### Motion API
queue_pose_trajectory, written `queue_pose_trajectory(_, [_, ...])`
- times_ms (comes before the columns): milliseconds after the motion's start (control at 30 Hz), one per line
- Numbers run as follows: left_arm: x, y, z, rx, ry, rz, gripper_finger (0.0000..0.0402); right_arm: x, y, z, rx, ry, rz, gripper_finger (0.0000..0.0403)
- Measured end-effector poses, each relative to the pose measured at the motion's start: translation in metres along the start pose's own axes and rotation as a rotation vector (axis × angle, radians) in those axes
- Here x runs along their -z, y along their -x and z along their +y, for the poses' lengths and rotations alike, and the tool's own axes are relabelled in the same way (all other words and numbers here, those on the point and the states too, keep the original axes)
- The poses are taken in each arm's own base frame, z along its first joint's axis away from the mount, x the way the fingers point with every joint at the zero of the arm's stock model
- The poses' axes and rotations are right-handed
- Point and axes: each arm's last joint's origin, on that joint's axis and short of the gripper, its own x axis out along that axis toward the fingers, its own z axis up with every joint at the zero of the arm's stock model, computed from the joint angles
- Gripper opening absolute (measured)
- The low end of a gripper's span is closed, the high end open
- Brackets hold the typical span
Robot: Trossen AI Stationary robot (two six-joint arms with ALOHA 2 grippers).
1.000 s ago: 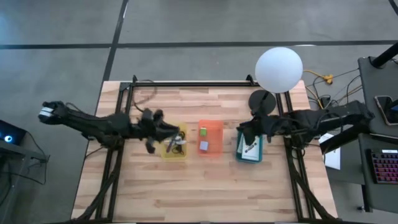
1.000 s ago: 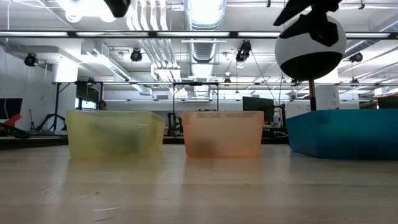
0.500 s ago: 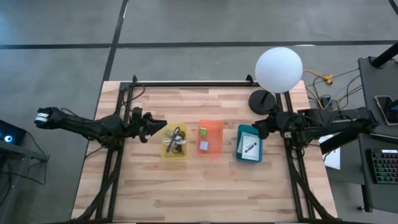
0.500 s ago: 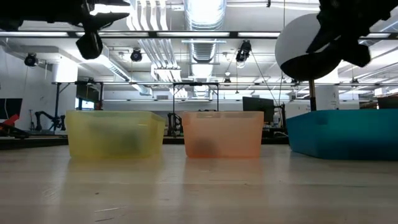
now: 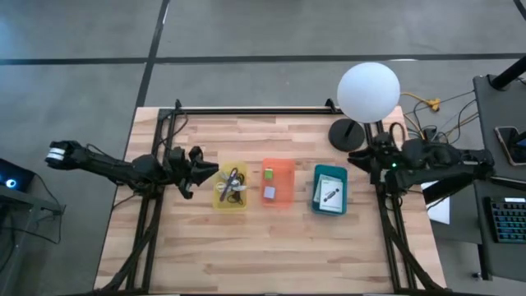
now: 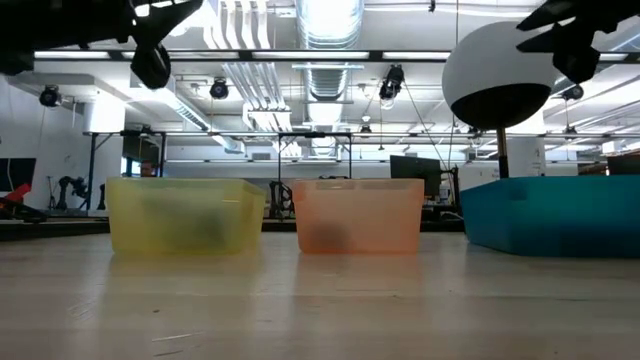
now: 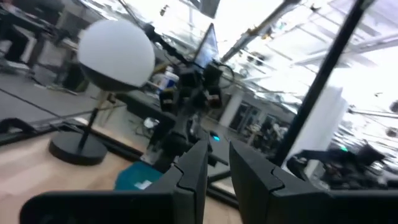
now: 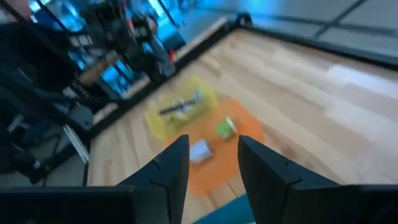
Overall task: Pick and place items into bin
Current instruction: Return to Home Position
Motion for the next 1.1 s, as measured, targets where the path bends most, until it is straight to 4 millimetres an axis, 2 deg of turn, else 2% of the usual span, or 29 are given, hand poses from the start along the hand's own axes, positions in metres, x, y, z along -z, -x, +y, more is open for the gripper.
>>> queue_pose_trajectory(133, [0.009,0.009,0.005,0.067,-0.004,0.002,0.0052,0.012,0.011,-0.014,-0.044,0.013,-0.056,0.0123])
queue_pose_trajectory(267, [0.014,0.022,0.006,0.218,-0.051,-0.060,0.0052,0.022,0.019,-0.026,-0.149,0.049,-0.194,0.0127])
queue_pose_trajectory(333, [0.018,0.029,0.010,0.241,-0.057,-0.074,0.0052,0.029,0.017,-0.030,-0.166,0.072,-0.226,0.0128])
queue_pose_trajectory(567, [0.026,0.032,0.016,0.209,-0.010,-0.014,0.0052,0.037,0.006,-0.033,-0.116,0.079,-0.180,0.0126])
queue_pose_trajectory(733, [0.030,0.031,0.017,0.194,0.115,0.026,0.0052,0.034,0.012,-0.034,-0.113,0.095,-0.221,0.0121])
queue_pose_trajectory(1000, [0.039,0.028,0.021,0.158,0.110,0.093,0.0052,0.033,0.013,-0.033,-0.101,0.101,-0.202,0.0127])
queue_pose_trajectory(1100, [0.048,0.029,0.025,0.108,0.095,0.185,0.0052,0.033,0.012,-0.033,-0.099,0.102,-0.198,0.0130])
